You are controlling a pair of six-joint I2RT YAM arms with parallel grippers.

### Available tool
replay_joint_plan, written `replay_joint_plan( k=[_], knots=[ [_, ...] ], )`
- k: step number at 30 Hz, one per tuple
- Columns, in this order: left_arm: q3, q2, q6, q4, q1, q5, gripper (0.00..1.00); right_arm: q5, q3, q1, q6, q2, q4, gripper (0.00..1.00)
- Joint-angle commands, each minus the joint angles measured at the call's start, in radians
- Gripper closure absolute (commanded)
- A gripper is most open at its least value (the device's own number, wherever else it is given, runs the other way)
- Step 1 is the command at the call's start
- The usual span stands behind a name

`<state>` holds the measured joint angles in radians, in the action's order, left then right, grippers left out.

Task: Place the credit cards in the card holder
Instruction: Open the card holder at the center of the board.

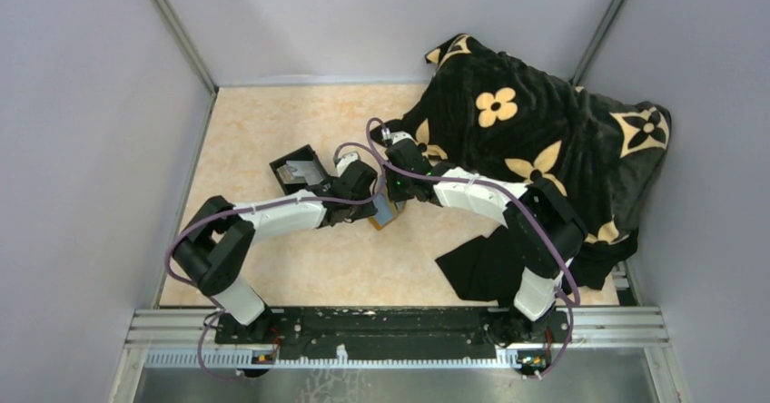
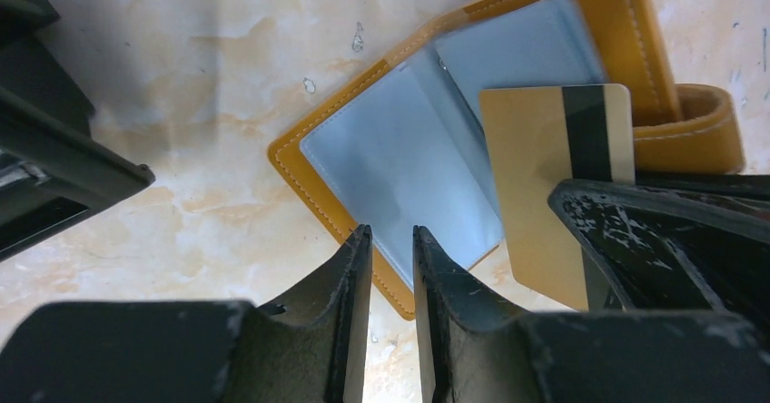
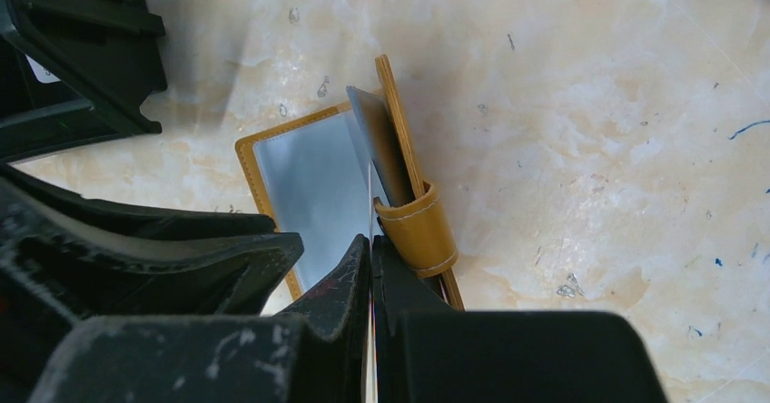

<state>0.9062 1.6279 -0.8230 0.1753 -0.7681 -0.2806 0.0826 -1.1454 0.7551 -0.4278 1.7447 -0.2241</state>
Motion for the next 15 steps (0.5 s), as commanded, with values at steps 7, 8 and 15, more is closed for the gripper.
replay_joint_plan(
  k=[7, 8, 15],
  knots=[
    [-0.032, 0.07, -0.059, -0.083, -0.002, 0.017, 0.71, -0.02, -0.006, -0.009, 0.022, -0.038, 0.04, 1.0],
    [-0.032, 0.079, -0.059, -0.078, -0.002, 0.013, 0.71, -0.02, -0.007, -0.01, 0.024, -0.039, 0.04, 1.0],
    [-0.048, 0.141, -0.081, -0.04, -0.002, 0.004, 0.71, -0.034, -0.036, -0.024, 0.039, -0.032, 0.022, 1.0]
  ],
)
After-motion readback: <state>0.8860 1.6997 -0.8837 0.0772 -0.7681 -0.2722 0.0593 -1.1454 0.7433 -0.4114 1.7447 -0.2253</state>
